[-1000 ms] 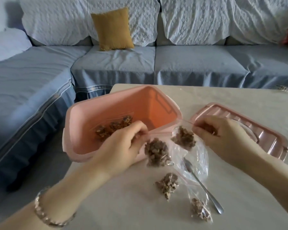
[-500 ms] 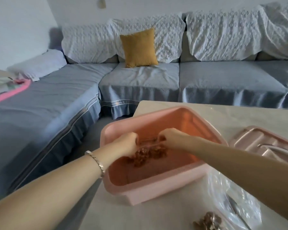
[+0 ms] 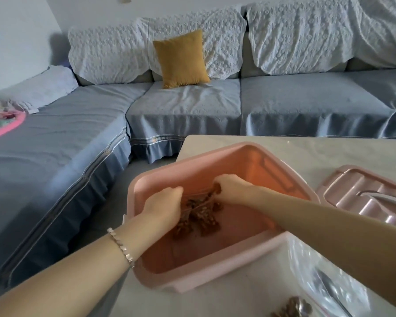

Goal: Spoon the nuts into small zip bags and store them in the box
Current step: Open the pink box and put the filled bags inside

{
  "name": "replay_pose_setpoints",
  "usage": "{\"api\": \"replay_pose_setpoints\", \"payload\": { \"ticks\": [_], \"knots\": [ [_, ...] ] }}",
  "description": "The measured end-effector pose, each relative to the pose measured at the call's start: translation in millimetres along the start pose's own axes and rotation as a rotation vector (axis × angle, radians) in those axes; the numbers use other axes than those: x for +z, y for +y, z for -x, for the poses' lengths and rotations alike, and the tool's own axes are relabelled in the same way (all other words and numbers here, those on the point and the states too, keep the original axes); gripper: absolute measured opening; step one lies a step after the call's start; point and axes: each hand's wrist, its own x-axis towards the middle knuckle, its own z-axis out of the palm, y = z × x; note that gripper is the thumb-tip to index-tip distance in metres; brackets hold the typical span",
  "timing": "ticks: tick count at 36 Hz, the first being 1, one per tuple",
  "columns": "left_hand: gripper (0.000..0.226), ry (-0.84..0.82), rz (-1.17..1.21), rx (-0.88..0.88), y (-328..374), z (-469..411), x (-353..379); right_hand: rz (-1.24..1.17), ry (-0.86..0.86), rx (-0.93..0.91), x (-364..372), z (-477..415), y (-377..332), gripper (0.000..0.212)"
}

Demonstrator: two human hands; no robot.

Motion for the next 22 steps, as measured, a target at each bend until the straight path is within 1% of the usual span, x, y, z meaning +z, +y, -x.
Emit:
{"api": "replay_pose_setpoints", "payload": {
  "ticks": [2, 4, 6, 8, 10, 13, 15, 16, 20, 22],
  "knots": [
    [0.021, 0.099, 0.083, 0.062, 10.1, 17.0, -3.5, -0.059, 0.050, -0.038, -18.7, 23.4, -4.0, 0.019],
    [0.021, 0.223, 0.238, 0.140, 26.0, 38.3, -7.4, -0.104, 0.116, -0.075, -38.6, 56.5, -6.9, 0.016],
    [0.022, 0.352, 0.392, 0.277, 46.0, 62.8, -11.8, -0.106, 0.195, -0.084, -55.7, 97.4, -6.5, 0.013],
    [0.019, 0.377, 0.492, 0.410, 68.3, 85.5, -14.3, -0.087, 0.241, -0.075, -65.6, 139.6, -0.9, 0.011],
    [0.018, 0.364, 0.544, 0.497, 90.6, 102.4, -7.3, -0.065, 0.233, -0.044, -67.3, 178.7, 10.0, 0.011],
    [0.019, 0.160, 0.568, 0.477, 126.1, 116.9, 19.1, -0.007, 0.118, 0.109, -51.5, 222.6, 38.2, 0.005],
    [0.029, 0.003, 0.495, 0.420, 145.8, 117.2, 46.6, 0.016, 0.014, 0.249, -29.4, 243.8, 62.8, 0.007],
    [0.035, -0.073, 0.440, 0.388, 154.1, 115.2, 58.9, 0.019, -0.036, 0.309, -17.0, 252.6, 74.7, 0.009],
    [0.050, -0.220, 0.259, 0.267, 173.5, 103.9, 106.6, 0.065, -0.152, 0.431, 27.8, 279.5, 106.6, 0.023],
    [0.065, -0.299, 0.252, 0.190, 179.9, 101.8, 124.3, 0.068, -0.182, 0.471, 44.9, 288.1, 112.5, 0.034]
  ]
}}
